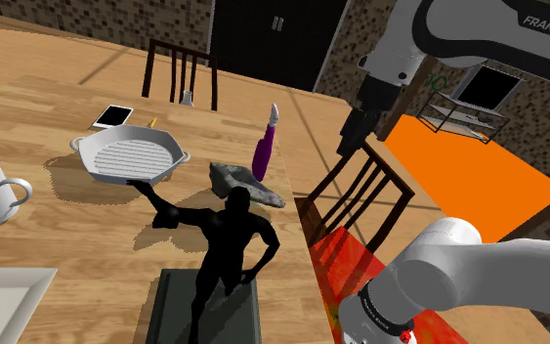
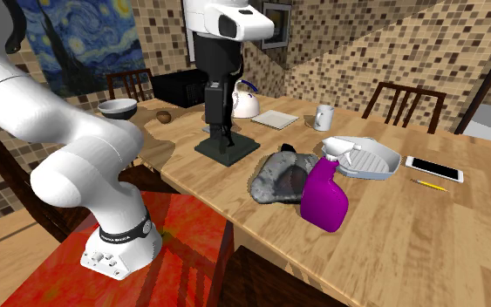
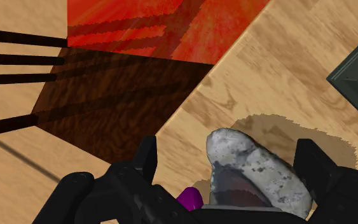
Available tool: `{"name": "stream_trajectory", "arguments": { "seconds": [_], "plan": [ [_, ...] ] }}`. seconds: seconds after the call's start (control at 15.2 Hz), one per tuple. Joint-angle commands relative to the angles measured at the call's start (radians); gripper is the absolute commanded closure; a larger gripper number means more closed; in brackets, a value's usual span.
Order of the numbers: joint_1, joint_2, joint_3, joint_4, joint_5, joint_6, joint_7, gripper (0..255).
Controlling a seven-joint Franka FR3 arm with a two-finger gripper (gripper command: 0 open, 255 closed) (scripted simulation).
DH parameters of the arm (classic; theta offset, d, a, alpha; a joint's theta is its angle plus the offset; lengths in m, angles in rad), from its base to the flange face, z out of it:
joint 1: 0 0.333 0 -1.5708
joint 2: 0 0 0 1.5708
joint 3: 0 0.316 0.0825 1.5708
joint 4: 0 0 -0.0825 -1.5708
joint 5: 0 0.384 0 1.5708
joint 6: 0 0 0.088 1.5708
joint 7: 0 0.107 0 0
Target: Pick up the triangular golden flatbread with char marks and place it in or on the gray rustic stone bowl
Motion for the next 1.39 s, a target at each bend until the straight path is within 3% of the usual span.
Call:
{"name": "stream_trajectory", "arguments": {
  "seconds": [0.0, 0.73, 1.32],
  "plan": [
    [0.0, 0.0, 0.0, 0.0, 0.0, 0.0, 0.0, 0],
    [0.068, 0.321, 0.235, 0.103, 0.063, 0.179, 0.186, 0],
    [0.101, 0.661, 0.401, 0.292, -0.003, 0.275, 0.369, 0]
  ]
}}
